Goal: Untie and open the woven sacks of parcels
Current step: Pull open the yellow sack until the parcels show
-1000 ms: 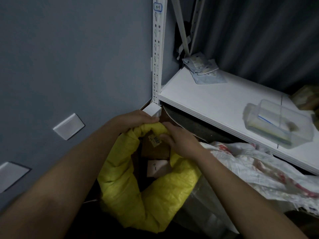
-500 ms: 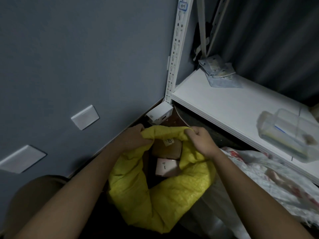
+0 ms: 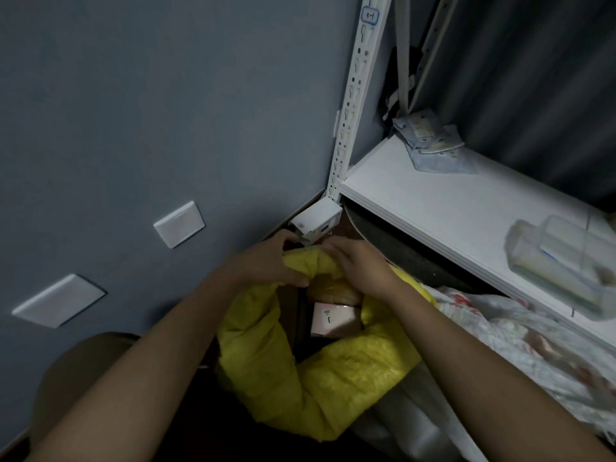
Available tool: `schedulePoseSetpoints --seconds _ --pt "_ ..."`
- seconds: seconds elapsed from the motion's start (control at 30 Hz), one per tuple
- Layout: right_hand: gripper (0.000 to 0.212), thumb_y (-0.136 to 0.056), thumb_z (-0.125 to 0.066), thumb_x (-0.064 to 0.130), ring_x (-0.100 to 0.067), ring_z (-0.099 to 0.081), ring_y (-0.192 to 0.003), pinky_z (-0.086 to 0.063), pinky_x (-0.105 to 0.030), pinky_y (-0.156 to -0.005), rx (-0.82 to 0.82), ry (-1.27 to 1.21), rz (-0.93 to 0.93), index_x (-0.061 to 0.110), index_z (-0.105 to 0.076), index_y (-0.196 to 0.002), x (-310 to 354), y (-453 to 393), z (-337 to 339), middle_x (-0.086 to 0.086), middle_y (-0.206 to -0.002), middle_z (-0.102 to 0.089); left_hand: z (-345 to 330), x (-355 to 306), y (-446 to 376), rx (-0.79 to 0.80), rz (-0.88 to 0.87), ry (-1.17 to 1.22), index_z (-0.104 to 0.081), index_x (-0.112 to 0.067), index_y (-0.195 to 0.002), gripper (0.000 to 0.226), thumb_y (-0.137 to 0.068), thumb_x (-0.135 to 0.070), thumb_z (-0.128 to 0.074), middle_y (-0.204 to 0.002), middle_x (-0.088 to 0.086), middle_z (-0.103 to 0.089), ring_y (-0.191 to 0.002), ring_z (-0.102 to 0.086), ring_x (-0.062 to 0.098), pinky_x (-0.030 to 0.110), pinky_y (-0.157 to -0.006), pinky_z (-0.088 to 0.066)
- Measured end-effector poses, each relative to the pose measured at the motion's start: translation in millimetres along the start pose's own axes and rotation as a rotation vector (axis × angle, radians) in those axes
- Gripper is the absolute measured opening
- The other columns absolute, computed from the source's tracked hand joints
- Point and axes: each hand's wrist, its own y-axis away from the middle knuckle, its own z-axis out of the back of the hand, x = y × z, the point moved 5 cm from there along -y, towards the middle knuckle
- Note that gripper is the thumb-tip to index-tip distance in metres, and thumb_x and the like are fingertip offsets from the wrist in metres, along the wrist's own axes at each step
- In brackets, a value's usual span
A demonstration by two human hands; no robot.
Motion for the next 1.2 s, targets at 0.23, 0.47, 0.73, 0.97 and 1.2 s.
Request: schedulePoseSetpoints --seconds 0.23,0.47,0.73,0.97,1.2 --pt "0.027 -0.097 -0.050 0.035 -0.017 -0.060 -0.097 -0.048 -0.029 -0.080 0.131 -0.347 -0.454 0.017 -0.064 -0.111 -24.6 -22.7 -10.2 0.001 -0.105 -0.064 -5.3 -3.5 13.9 -0.360 -0.483 -0.002 -0.067 -0.020 -0.105 0.023 -0.082 -0.019 -0.070 -0.103 -0.003 -0.064 -0.094 -0.060 0.009 0.024 -0.080 -0.049" --pt "0.024 -0.097 -0.051 0.028 -0.014 -0.059 -0.097 -0.047 -0.033 -0.080 0.033 0.137 0.012 0.020 -0.064 -0.116 -21.6 -6.0 -13.2 0.000 -0.107 -0.065 0.2 25.0 -5.7 -0.169 -0.021 0.389 -0.066 -0.019 -0.099 0.015 -0.096 -0.025 -0.052 -0.091 -0.001 -0.064 -0.086 -0.060 0.013 0.020 -0.070 -0.047" --pt "0.031 -0.094 -0.055 0.039 -0.023 -0.063 -0.094 -0.048 -0.033 -0.083 0.132 -0.328 -0.442 0.016 -0.066 -0.110 -39.6 -20.4 -20.1 -0.009 -0.105 -0.067 -28.7 23.8 -13.7 -0.316 -0.218 -0.134 -0.060 -0.017 -0.110 0.039 -0.093 -0.047 -0.042 -0.099 0.003 -0.061 -0.089 -0.057 0.019 0.030 -0.075 -0.043" --pt "0.017 -0.091 -0.053 0.046 0.004 -0.057 -0.070 -0.042 -0.025 -0.063 -0.021 0.103 -0.151 0.033 -0.062 -0.086 -45.5 18.1 0.9 0.014 -0.076 -0.062 -1.5 43.9 -33.7 -0.097 0.034 -0.105 -0.060 -0.013 -0.113 0.046 -0.098 -0.048 -0.036 -0.096 0.003 -0.060 -0.095 -0.056 0.023 0.027 -0.073 -0.043" --pt "0.045 -0.094 -0.041 0.055 -0.008 -0.065 -0.087 -0.052 -0.019 -0.076 0.102 -0.594 -0.637 0.019 -0.069 -0.099 -50.1 10.7 -12.7 0.005 -0.093 -0.070 -36.5 8.1 -58.0 -0.122 -0.387 -0.283 -0.052 -0.019 -0.130 0.047 -0.094 -0.046 -0.040 -0.122 0.005 -0.060 -0.111 -0.055 0.022 0.046 -0.101 -0.039"
